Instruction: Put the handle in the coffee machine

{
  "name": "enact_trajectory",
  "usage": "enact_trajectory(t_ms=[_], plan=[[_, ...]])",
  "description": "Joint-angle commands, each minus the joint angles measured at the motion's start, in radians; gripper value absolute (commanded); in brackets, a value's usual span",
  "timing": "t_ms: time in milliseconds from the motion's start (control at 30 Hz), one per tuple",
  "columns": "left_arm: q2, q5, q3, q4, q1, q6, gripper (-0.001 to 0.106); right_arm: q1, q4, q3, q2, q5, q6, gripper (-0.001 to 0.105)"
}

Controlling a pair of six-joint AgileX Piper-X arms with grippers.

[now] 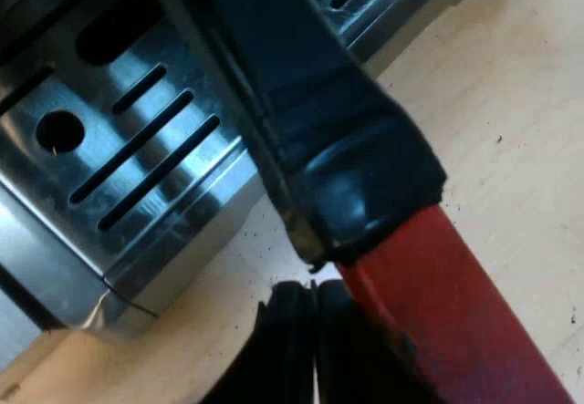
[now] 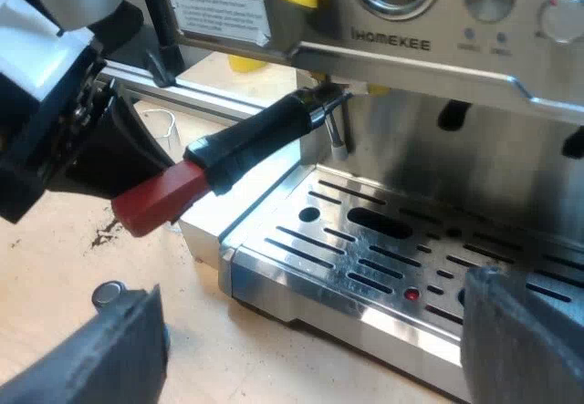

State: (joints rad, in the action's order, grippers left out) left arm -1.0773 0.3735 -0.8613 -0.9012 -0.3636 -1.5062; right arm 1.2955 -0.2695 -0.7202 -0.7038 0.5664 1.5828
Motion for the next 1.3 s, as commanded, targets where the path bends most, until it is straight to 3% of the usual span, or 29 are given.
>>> enact_trajectory(t_ms=[33, 100, 133, 300, 367, 633, 800, 967, 1100, 1167, 1300], plan=[[0.01, 0.151, -0.004, 0.065, -0.041, 0.031, 0.0, 0.002, -0.009, -0.002, 0.017, -0.003, -0.018, 0.069], [0.01, 0.187, -0.004, 0.09, -0.041, 0.049, 0.0, 0.002, -0.013, -0.002, 0.038, -0.003, -0.018, 0.069], [0.008, 0.246, -0.004, 0.152, -0.041, 0.085, 0.0, 0.002, -0.013, -0.002, 0.051, -0.003, -0.018, 0.069], [0.002, 0.312, -0.004, 0.264, -0.041, 0.089, 0.0, 0.002, -0.034, -0.002, 0.051, -0.003, -0.018, 0.069], [-0.004, 0.381, -0.004, 0.341, -0.041, 0.089, 0.0, 0.002, -0.053, -0.002, 0.049, -0.003, -0.018, 0.069], [-0.014, 0.394, -0.004, 0.433, -0.084, 0.089, 0.0, 0.002, -0.138, -0.002, 0.049, -0.003, -0.018, 0.069], [-0.011, 0.389, -0.004, 0.417, -0.085, 0.083, 0.0, 0.002, -0.139, -0.002, 0.049, -0.003, -0.018, 0.069], [0.033, 0.377, -0.004, 0.274, -0.055, 0.084, 0.0, 0.002, -0.139, -0.002, 0.049, -0.003, -0.018, 0.069], [0.137, 0.339, -0.004, 0.167, 0.036, 0.117, 0.0, 0.002, -0.139, -0.002, 0.049, -0.003, -0.018, 0.069], [0.183, 0.339, -0.004, 0.138, 0.075, 0.12, 0.005, 0.002, -0.139, -0.002, 0.049, -0.003, -0.018, 0.069], [0.271, 0.339, -0.004, 0.081, 0.168, 0.117, 0.039, 0.0, -0.139, -0.006, 0.049, -0.003, -0.018, 0.069]])
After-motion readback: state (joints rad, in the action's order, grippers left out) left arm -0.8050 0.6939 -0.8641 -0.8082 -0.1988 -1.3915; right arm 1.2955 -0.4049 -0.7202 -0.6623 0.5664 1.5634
